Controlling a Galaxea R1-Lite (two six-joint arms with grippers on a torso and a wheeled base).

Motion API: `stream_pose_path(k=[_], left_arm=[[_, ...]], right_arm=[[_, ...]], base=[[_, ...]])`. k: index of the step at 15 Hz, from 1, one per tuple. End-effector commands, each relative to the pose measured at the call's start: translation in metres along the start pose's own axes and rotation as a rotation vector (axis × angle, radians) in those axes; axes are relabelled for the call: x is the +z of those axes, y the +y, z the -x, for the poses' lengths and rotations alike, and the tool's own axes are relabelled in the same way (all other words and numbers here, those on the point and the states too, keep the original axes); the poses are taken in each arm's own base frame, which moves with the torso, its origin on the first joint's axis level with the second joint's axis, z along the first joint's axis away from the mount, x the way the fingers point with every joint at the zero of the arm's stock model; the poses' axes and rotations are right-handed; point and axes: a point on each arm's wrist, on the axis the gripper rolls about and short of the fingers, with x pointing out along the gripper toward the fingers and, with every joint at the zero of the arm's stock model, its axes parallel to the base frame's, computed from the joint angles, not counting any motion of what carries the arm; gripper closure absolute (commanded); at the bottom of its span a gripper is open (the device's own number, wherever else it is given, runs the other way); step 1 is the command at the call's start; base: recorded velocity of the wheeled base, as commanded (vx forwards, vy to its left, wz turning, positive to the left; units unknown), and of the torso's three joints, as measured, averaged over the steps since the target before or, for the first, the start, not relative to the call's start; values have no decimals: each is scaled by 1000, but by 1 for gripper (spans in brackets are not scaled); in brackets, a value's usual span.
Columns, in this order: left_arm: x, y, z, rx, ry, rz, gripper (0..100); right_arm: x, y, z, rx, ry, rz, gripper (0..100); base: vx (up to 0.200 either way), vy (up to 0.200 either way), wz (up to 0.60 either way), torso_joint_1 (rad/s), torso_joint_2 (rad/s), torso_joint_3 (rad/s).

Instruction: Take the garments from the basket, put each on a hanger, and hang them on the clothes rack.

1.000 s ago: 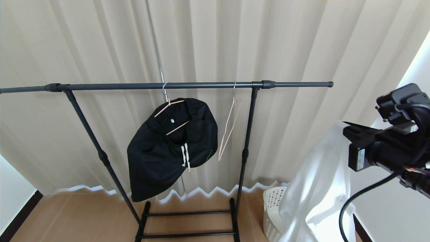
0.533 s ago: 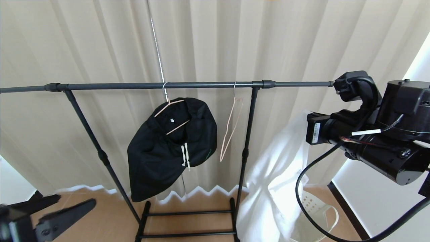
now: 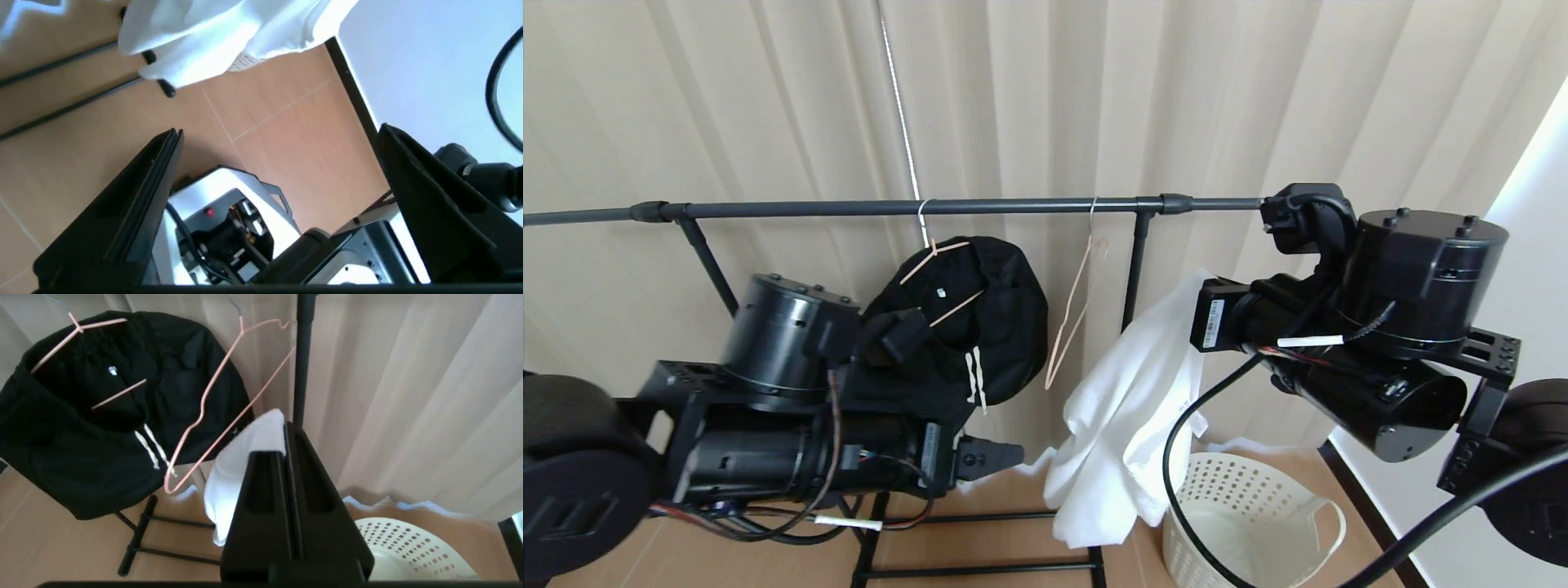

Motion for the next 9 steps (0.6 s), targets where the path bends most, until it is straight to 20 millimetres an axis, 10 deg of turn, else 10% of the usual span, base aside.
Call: stream_pose_path(k=[1,9], left_arm=[[5,-1,-60,-6,66,42,0],[22,-24,-121,27,30,74,0]], right_arm=[[-13,12,-10,-4,16,8,100],[0,22,9,17,-35,-24,100]], base=[[0,0,0,0,0,0],[0,0,0,0,0,0]])
